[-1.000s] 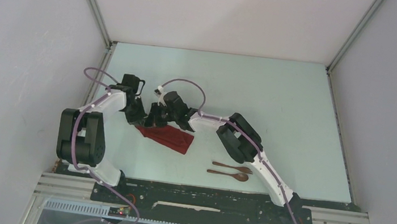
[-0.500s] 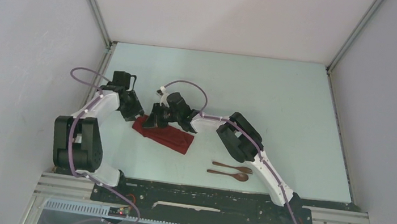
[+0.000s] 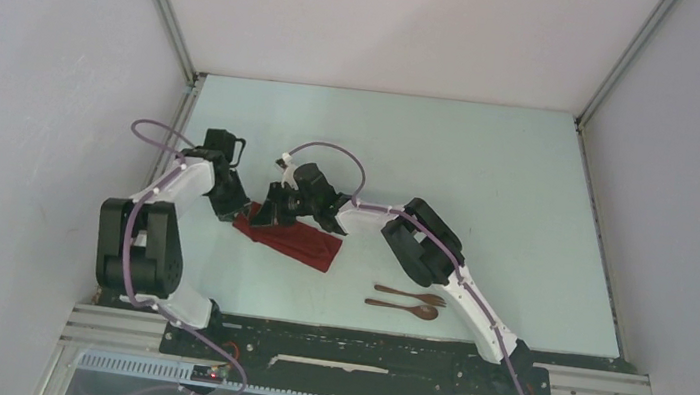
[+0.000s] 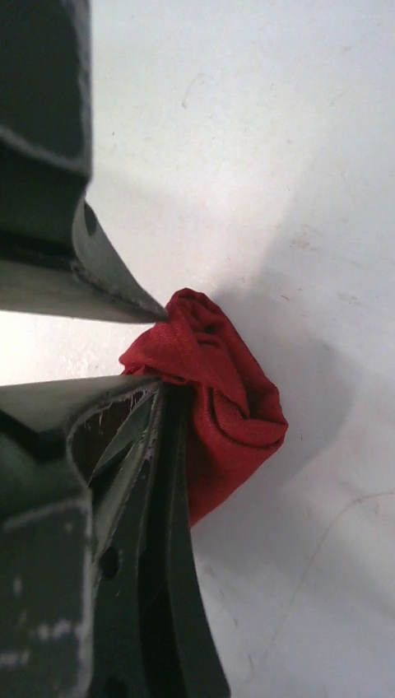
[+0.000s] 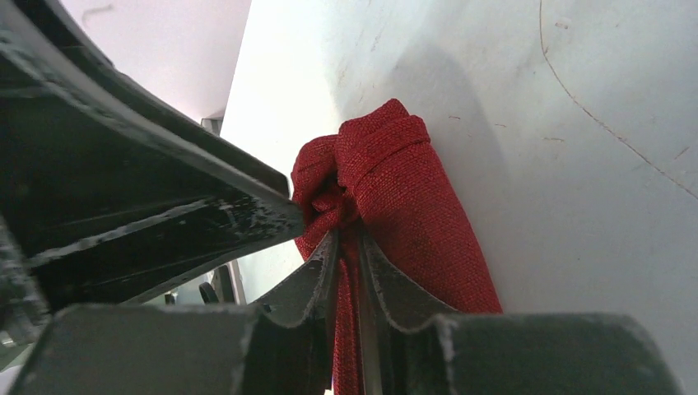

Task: Fold the napkin into a case and place the utensils inside
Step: Stuff the top corner of the smaller-rectangle-folded napkin into the folded napkin.

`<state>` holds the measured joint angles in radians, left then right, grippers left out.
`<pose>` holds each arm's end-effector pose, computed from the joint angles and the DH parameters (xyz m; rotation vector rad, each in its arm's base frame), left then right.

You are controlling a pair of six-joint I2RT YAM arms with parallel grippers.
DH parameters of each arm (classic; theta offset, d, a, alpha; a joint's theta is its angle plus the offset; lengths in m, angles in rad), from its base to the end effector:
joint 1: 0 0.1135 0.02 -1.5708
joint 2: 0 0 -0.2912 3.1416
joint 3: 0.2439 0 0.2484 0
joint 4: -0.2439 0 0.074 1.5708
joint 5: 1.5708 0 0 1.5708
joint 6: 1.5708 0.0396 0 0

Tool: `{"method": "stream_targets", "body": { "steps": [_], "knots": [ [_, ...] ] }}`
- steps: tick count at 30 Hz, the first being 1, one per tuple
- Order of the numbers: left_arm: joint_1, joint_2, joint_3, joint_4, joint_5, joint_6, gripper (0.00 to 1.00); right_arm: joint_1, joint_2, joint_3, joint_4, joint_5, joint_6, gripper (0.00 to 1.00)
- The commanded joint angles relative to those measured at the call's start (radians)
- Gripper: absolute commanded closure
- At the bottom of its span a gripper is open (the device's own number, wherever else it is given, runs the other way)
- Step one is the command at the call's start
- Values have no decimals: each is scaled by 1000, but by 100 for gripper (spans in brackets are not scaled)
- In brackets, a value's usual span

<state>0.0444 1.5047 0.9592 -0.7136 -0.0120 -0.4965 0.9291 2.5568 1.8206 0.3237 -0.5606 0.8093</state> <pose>0.2725 0.0126 0.2222 -0.7597 2.7303 -0.0832 0.3304 0.4774 0.1137 -0.5685 2.2645 1.5724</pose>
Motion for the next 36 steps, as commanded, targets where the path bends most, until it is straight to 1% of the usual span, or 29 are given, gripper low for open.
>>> {"method": "stream_targets", "body": {
  "steps": [1,3,8,9,12,14,16,19,22,24,25,27,28,30,32,33,36],
  "knots": [
    [-36,61,77,-65,-112,45,67,8,2,-11,-78,-24,-8,78],
    [-51,75,79,-55,-120,37,72,9,2,-11,-75,-24,-9,78],
    [-82,106,84,-37,-133,38,73,9,0,-9,-83,-20,-16,79],
    [-82,112,84,-33,-131,40,77,8,2,-7,-84,-19,-19,79],
    [-83,92,71,-26,-126,47,94,9,10,12,-90,-23,-30,79],
    [-83,37,48,-11,-108,63,99,12,11,17,-82,-30,-57,78],
    [-79,-14,28,-7,-75,76,100,20,6,16,-82,-22,-94,78],
    [-54,-63,-6,12,32,84,100,33,8,32,-86,0,-146,75],
    [-48,-45,-14,37,92,82,100,39,53,127,-142,1,-169,74],
    [-48,-10,5,42,123,80,100,43,71,155,-165,-2,-171,75],
    [-48,3,13,37,127,75,100,45,60,134,-169,1,-176,75],
    [-48,9,23,42,127,64,100,51,4,8,-113,19,-179,75],
    [-48,11,25,50,125,56,100,53,-19,-14,-97,30,-185,75],
    [-48,37,42,75,131,29,100,50,10,49,-126,17,-184,75],
    [-48,100,73,84,116,3,100,39,53,118,-177,1,-152,78],
    [-48,133,93,78,109,-6,100,32,53,103,-168,-8,-120,78],
    [-48,207,118,68,87,-43,100,10,9,-17,-46,-42,-30,77]
  ]
}}
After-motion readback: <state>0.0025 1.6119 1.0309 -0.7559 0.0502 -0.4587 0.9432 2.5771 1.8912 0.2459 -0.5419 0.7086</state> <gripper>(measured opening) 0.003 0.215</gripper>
